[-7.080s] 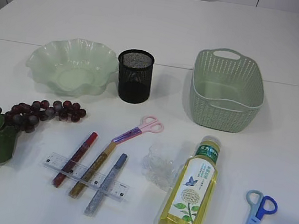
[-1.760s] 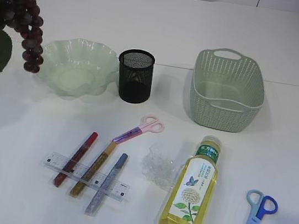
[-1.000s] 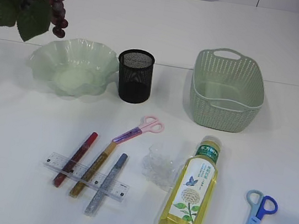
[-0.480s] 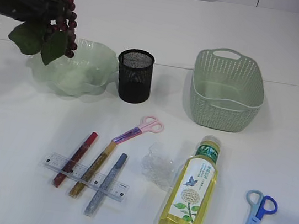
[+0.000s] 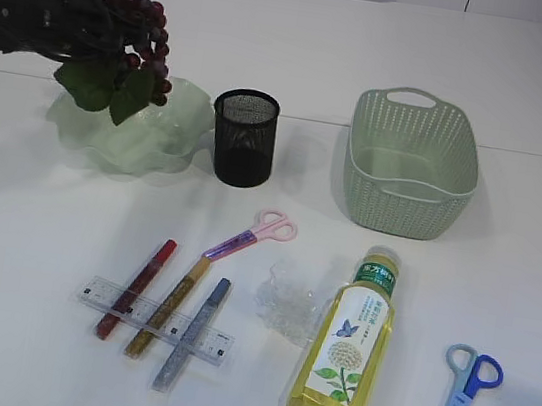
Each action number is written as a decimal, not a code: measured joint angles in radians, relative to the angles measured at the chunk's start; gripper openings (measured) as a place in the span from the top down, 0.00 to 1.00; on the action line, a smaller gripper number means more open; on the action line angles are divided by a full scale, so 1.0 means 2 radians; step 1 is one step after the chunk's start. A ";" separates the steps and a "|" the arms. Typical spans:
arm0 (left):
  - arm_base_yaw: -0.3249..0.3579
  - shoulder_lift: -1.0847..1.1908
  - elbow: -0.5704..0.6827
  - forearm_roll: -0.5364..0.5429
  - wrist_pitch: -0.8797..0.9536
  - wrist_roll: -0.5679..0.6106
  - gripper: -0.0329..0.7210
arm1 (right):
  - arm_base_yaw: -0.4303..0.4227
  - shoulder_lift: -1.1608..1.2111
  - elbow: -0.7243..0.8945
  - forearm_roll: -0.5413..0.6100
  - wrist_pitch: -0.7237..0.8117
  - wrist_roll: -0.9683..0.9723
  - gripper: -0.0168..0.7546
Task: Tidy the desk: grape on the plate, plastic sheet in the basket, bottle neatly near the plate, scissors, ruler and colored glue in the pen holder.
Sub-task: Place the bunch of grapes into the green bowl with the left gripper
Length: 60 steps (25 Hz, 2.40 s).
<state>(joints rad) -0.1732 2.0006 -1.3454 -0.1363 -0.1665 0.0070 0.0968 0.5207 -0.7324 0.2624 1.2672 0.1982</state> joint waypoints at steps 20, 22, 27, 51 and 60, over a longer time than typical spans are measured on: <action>-0.004 0.052 0.000 0.000 -0.044 0.000 0.76 | 0.000 0.000 0.000 0.000 0.000 0.000 0.29; -0.004 0.052 0.000 0.000 -0.052 0.000 0.76 | 0.000 0.000 0.000 0.000 0.000 0.000 0.29; -0.004 0.053 0.000 0.000 -0.063 0.000 0.76 | 0.000 0.000 0.000 0.000 0.000 0.000 0.29; -0.004 0.077 -0.004 0.001 -0.053 0.000 0.45 | 0.000 0.000 0.000 0.000 0.000 0.000 0.29; -0.004 0.077 -0.006 0.001 -0.041 0.000 0.30 | 0.000 0.000 0.000 0.000 0.000 0.000 0.29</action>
<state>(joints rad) -0.1811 2.1549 -1.3566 -0.1345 -0.2476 0.0070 0.0968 0.5207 -0.7324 0.2615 1.2672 0.1982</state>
